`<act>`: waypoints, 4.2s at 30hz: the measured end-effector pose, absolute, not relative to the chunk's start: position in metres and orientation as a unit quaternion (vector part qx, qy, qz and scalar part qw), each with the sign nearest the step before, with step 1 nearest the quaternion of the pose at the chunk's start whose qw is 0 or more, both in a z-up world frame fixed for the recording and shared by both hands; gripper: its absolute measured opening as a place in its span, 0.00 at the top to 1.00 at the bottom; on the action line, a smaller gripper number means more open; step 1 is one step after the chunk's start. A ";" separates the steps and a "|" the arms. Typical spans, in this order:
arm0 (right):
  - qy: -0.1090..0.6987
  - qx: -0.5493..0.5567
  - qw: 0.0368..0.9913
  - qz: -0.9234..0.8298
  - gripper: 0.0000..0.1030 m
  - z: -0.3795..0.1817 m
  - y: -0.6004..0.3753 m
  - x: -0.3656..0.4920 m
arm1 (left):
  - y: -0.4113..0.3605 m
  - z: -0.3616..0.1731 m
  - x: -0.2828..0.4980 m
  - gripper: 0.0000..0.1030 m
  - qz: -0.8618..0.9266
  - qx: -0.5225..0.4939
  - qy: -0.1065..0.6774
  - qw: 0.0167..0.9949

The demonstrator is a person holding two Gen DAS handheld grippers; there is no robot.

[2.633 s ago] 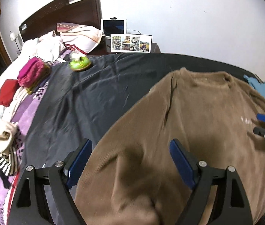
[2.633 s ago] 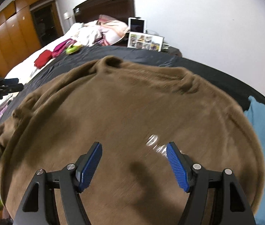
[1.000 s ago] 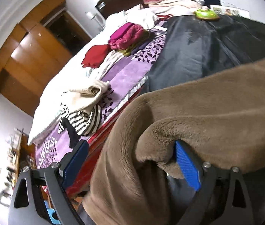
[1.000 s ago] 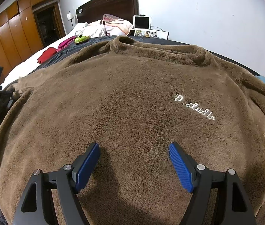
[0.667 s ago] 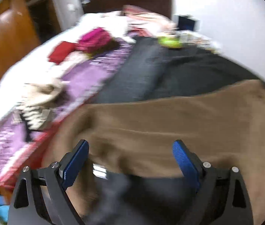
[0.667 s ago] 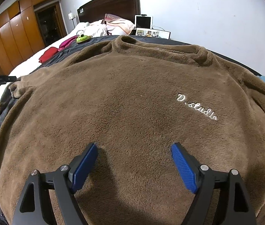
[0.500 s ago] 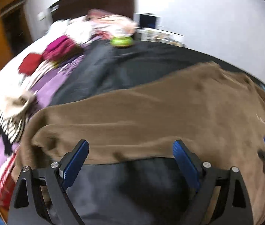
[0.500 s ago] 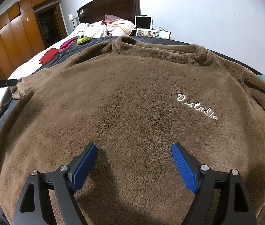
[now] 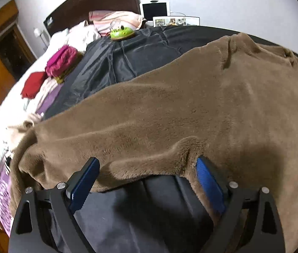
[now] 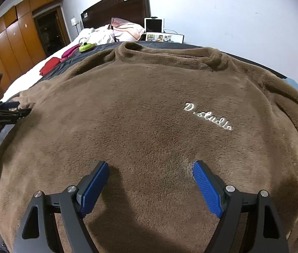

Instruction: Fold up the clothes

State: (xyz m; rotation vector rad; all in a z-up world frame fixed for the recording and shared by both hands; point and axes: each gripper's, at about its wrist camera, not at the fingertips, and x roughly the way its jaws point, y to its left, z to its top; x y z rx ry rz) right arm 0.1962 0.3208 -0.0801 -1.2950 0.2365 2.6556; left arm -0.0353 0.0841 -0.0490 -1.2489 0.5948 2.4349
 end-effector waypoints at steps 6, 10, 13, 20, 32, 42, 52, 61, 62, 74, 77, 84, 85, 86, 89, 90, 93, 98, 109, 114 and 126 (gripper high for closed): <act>0.064 -0.441 0.093 0.890 0.16 -0.081 0.319 0.194 | 0.080 -0.045 -0.029 0.08 0.856 -0.447 0.198 0.168; 0.057 -0.443 0.095 0.889 0.15 -0.082 0.317 0.194 | 0.067 -0.034 0.000 0.08 0.844 -0.463 0.169 0.211; 0.055 -0.444 0.095 0.889 0.15 -0.082 0.316 0.194 | 0.058 -0.028 0.027 0.08 0.836 -0.468 0.155 0.241; 0.055 -0.444 0.095 0.889 0.14 -0.082 0.315 0.194 | 0.042 -0.025 0.088 0.07 0.817 -0.478 0.138 0.292; 0.025 -0.455 0.091 0.885 0.11 -0.083 0.323 0.206 | 0.029 -0.045 0.128 0.08 0.820 -0.462 0.202 0.272; 0.022 -0.457 0.106 0.883 0.05 -0.080 0.338 0.217 | 0.004 -0.047 0.126 0.08 0.828 -0.459 0.191 0.260; -0.024 -0.427 -0.034 0.903 0.05 -0.051 0.266 0.288 | 0.031 -0.024 0.156 0.07 0.829 -0.420 0.208 0.306; -0.080 -0.477 -0.123 0.867 0.05 -0.082 0.221 0.346 | 0.071 -0.030 0.198 0.07 0.795 -0.390 0.241 0.398; -0.074 -0.477 -0.122 0.867 0.05 -0.083 0.224 0.349 | 0.074 -0.035 0.199 0.07 0.790 -0.394 0.245 0.400; -0.054 -0.450 -0.091 0.887 0.01 -0.083 0.242 0.374 | 0.061 -0.049 0.192 0.07 0.784 -0.408 0.220 0.412; -0.044 -0.439 -0.076 0.894 0.01 -0.079 0.244 0.383 | 0.070 -0.046 0.191 0.07 0.781 -0.418 0.233 0.402; 0.014 -0.377 0.041 0.925 0.01 -0.056 0.271 0.425 | 0.099 -0.019 0.187 0.07 0.785 -0.412 0.211 0.412; 0.023 -0.370 0.061 0.927 0.01 -0.053 0.278 0.434 | 0.103 -0.015 0.186 0.07 0.786 -0.411 0.201 0.417; 0.032 -0.362 0.081 0.928 0.01 -0.051 0.285 0.443 | 0.109 -0.010 0.185 0.07 0.786 -0.410 0.188 0.423; 0.059 -0.339 0.141 0.928 0.02 -0.044 0.305 0.469 | 0.126 -0.003 0.181 0.07 0.785 -0.413 0.155 0.435; 0.068 -0.330 0.161 0.928 0.04 -0.041 0.312 0.477 | 0.132 -0.001 0.179 0.07 0.784 -0.416 0.148 0.437; 0.092 -0.327 0.195 0.920 0.10 -0.044 0.325 0.487 | 0.149 0.002 0.176 0.07 0.779 -0.424 0.129 0.443; 0.117 -0.331 0.209 0.913 0.26 -0.051 0.342 0.485 | 0.179 0.009 0.175 0.07 0.771 -0.424 0.117 0.460; 0.112 -0.381 0.203 0.895 0.66 -0.073 0.349 0.461 | 0.235 -0.001 0.171 0.07 0.755 -0.423 0.153 0.478; 0.161 -0.368 0.202 0.893 0.88 -0.069 0.367 0.472 | 0.245 -0.012 0.164 0.07 0.750 -0.436 0.160 0.472; 0.092 -0.319 0.346 0.877 0.92 -0.026 0.397 0.490 | 0.258 -0.020 0.151 0.07 0.744 -0.451 0.150 0.470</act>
